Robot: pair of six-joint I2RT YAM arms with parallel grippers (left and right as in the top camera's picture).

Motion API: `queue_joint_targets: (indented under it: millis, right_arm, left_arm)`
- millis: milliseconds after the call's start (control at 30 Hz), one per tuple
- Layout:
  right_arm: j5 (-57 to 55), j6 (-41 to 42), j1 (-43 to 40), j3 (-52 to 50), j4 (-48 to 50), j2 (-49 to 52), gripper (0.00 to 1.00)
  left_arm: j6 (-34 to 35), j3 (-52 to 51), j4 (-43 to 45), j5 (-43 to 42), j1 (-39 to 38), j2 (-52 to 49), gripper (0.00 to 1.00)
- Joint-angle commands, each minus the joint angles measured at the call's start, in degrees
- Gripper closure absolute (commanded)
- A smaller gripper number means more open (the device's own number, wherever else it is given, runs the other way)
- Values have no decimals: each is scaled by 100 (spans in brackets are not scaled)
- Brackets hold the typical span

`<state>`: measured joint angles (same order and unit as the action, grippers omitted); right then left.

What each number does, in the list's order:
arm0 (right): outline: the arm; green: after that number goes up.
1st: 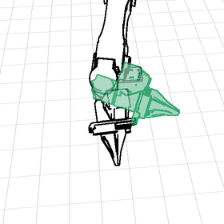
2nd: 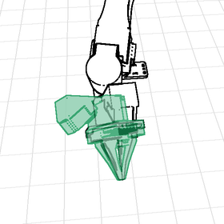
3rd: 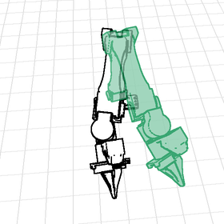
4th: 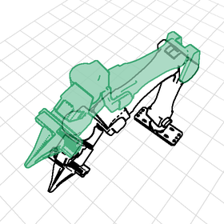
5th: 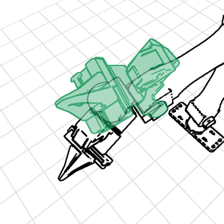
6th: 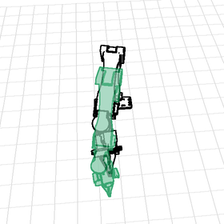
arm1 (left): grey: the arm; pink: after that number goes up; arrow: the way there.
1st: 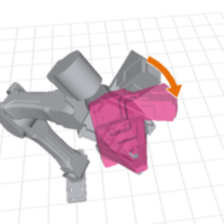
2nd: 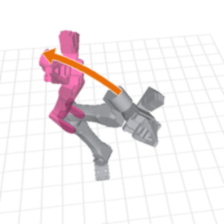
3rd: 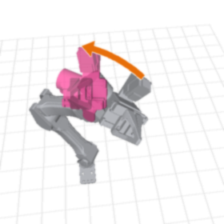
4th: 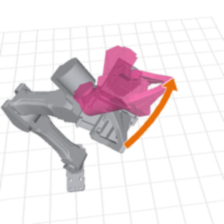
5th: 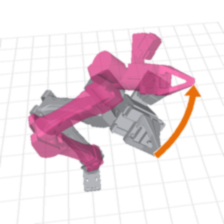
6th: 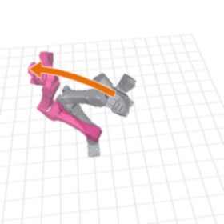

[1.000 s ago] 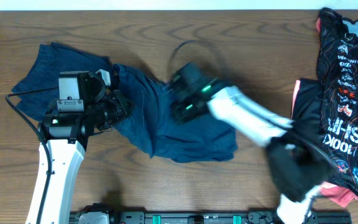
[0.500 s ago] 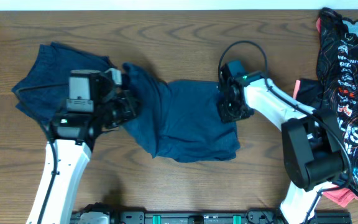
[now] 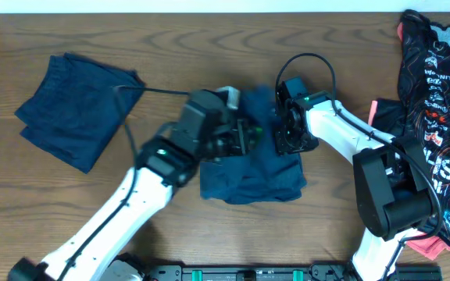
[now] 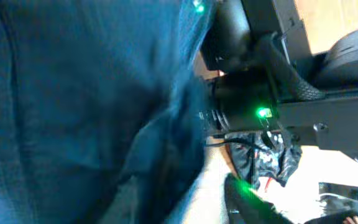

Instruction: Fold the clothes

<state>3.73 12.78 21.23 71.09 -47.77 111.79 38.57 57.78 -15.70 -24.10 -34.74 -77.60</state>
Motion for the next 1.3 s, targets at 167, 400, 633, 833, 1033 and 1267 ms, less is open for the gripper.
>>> queue_joint_targets:
  millis: [167,400,633,833,1033,1267]
  right_arm:
    - [-1421,796,-726,815,-1078,-1207,38]
    - [1023,-645,-868,1023,-887,-2258,39]
    - [1670,-761,-13,590,-1115,-2035,38]
    - [1773,-446,702,-188,-885,-1521,38]
    - [1628,-181,933,-944,-450,-968,39]
    - [-1272,885,210,-1025,177,-708,32]
  left_arm:
    - [-219,59,413,754,363,-223,49]
    - [-667,59,560,1668,1102,-531,48]
    - [-863,59,992,1403,1423,-1637,48]
    - [-988,59,1099,745,1421,-2546,48]
    - [-1054,59,37,614,1421,-2850,57]
    - [-1049,59,-1937,518,1416,-2817,90]
